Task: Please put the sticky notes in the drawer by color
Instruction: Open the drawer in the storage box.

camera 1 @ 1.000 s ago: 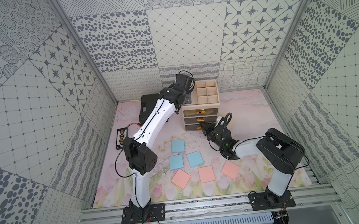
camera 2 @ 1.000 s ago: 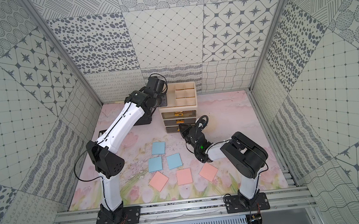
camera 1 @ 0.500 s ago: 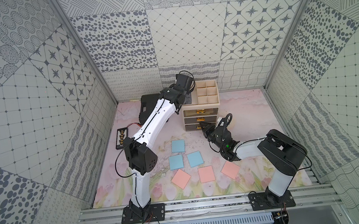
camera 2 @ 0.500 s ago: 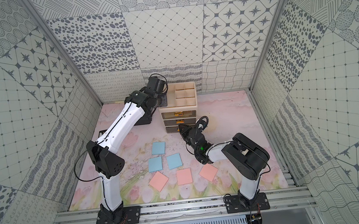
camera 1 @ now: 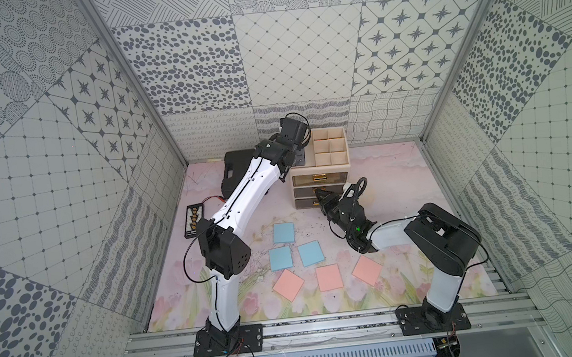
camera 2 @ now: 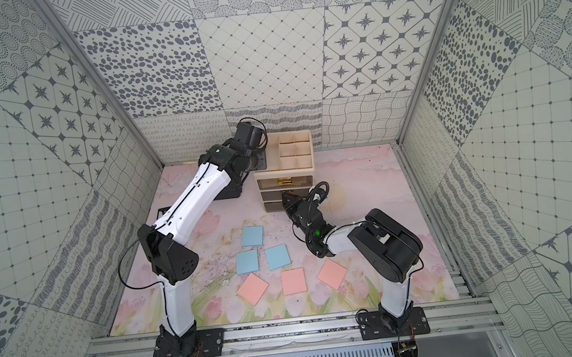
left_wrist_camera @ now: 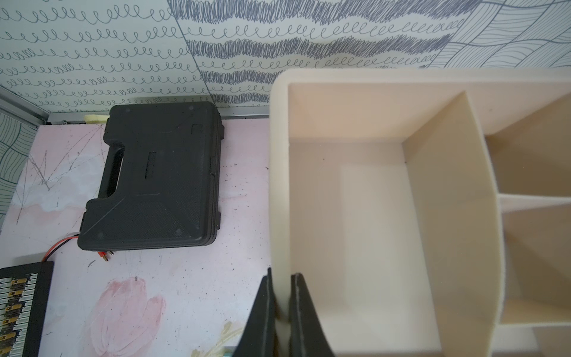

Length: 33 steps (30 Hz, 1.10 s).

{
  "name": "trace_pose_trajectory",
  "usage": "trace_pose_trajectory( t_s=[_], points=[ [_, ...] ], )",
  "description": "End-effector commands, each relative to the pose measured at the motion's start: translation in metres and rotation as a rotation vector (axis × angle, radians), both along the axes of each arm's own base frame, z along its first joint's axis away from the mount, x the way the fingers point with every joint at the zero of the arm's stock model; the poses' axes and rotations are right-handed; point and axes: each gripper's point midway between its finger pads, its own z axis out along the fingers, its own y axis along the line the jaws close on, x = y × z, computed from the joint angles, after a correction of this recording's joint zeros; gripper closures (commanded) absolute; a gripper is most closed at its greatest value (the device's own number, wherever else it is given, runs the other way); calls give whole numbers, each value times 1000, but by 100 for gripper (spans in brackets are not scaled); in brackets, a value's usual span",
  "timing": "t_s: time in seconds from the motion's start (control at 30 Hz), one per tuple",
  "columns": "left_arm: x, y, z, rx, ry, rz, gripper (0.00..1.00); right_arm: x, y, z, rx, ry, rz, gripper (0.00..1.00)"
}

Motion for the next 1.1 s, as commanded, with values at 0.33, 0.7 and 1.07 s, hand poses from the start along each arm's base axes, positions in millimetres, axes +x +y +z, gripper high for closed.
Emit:
trace_pose_trajectory(
  t_s=[0.33,0.7,1.07],
  points=[
    [-14,-12,-8,-13,52,-71,100,10,-12,-13,-55,19,-104,66],
    [-15,-16,-11,-25,60,-79,100,14,-13,-25,-75,21,-142,71],
    [-16,-16,-13,-21,60,-87,100,20,-7,-24,-144,-15,-176,78]
  ],
)
